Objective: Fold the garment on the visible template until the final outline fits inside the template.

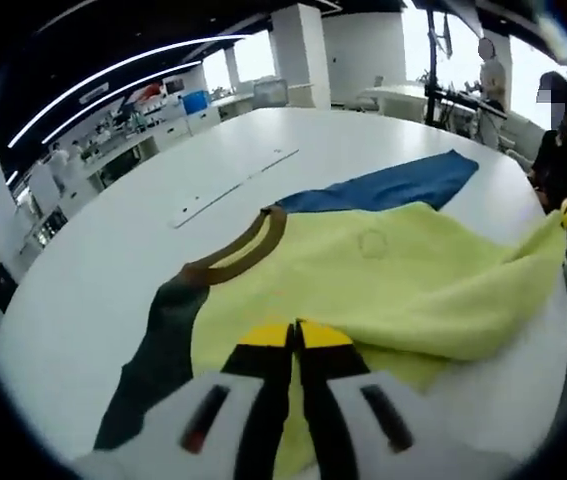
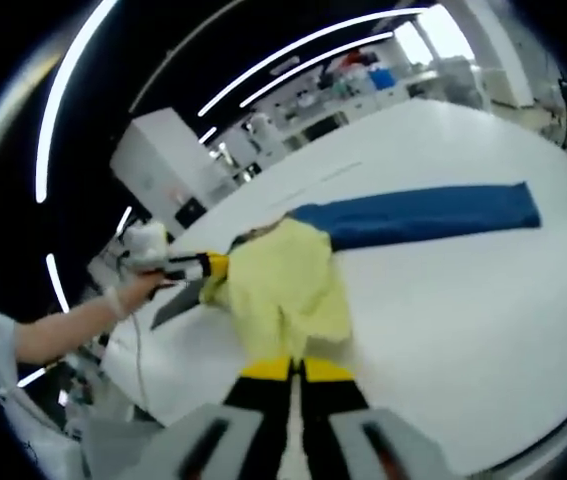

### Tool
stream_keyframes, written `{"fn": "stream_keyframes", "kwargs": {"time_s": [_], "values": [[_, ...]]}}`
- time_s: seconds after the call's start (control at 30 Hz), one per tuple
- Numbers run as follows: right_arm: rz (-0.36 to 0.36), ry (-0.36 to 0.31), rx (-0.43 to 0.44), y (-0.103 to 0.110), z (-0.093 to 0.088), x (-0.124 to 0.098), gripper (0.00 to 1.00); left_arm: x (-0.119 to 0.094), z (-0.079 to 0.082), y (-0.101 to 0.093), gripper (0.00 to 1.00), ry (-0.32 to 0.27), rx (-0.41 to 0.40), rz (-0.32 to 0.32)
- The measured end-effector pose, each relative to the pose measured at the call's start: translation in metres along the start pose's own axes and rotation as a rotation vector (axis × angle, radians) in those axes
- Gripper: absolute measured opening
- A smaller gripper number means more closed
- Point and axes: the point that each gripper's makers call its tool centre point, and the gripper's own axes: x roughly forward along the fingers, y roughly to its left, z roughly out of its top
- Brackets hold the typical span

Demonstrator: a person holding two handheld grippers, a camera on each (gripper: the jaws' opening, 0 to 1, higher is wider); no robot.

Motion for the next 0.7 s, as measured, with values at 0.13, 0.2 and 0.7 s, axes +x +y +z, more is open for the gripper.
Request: {"fn": "stream_keyframes", "kwargs": {"time_s": [0.13, 0.2, 0.7], "values": [[-0.001, 0.000, -0.003, 0.002, 0.000, -0.001, 0.00, -0.004, 0.001, -0.005, 0.01, -0.012, 0.017, -0.035], [0.001, -0.001, -0.004, 0.003, 0.000, 0.000, 0.00, -0.005, 0.001, -0.008, 0.06, -0.018, 0.018, -0.058], [0.002, 0.005, 0.002, 0.000, -0.002, 0.000, 0.00, -0.035, 0.007, -0.033, 0.58, -0.119, 0.001, -0.187]]}}
